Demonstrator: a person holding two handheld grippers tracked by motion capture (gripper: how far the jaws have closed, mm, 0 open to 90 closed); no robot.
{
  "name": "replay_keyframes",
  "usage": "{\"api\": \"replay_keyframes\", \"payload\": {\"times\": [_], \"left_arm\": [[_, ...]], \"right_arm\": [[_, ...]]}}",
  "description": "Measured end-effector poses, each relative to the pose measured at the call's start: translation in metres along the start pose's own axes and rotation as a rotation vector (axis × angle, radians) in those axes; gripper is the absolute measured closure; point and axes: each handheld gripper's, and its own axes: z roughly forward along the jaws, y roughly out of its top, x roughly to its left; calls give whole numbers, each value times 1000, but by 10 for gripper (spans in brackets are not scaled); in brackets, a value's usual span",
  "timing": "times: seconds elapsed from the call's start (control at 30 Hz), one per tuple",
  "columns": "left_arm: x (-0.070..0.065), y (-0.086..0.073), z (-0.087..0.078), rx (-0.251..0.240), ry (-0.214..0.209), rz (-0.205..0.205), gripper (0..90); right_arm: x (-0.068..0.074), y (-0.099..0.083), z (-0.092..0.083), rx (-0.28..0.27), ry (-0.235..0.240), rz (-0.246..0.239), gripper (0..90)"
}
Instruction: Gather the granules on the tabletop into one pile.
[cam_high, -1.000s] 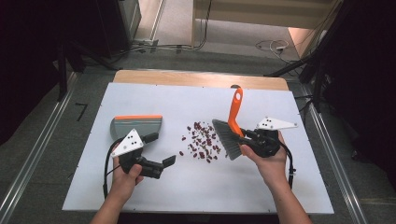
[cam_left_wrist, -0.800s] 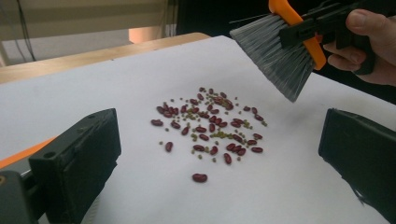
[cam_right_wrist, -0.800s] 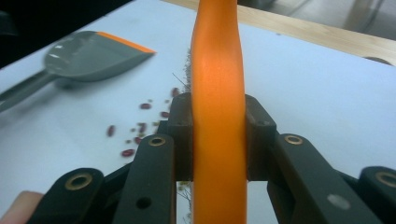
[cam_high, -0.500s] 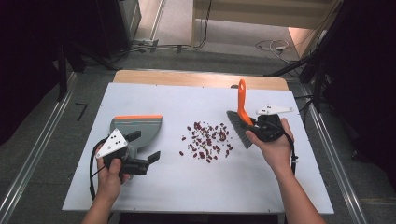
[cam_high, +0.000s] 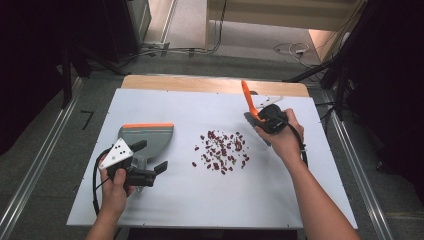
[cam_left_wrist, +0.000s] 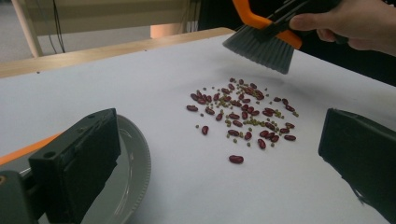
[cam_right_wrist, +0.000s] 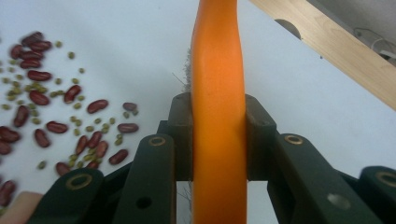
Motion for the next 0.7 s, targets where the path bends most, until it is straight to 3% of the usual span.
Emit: {"api": "replay_keyframes", "payload": {"times": [0.13, 0.17, 0.23, 0.33, 0.43, 0.7], "left_arm": [[-1, -1, 0, 5, -1, 8, 0], [-1, -1, 0, 6, 0, 9, 0], [0, -1, -2, 3, 3, 6, 0], [1, -2, -3, -3, 5, -1, 0], [2, -2, -3, -5, 5, -5, 0], [-2, -1, 0, 3, 1, 4, 0]], "right_arm": [[9, 6, 14, 37, -41, -52, 686], [15, 8, 23, 50, -60, -90, 686], [19, 9, 25, 54, -48, -96, 686], [37, 13, 28, 82, -22, -152, 690], [45, 14, 28, 100, -8, -176, 690], [64, 7, 17, 91, 68, -200, 688]]}}
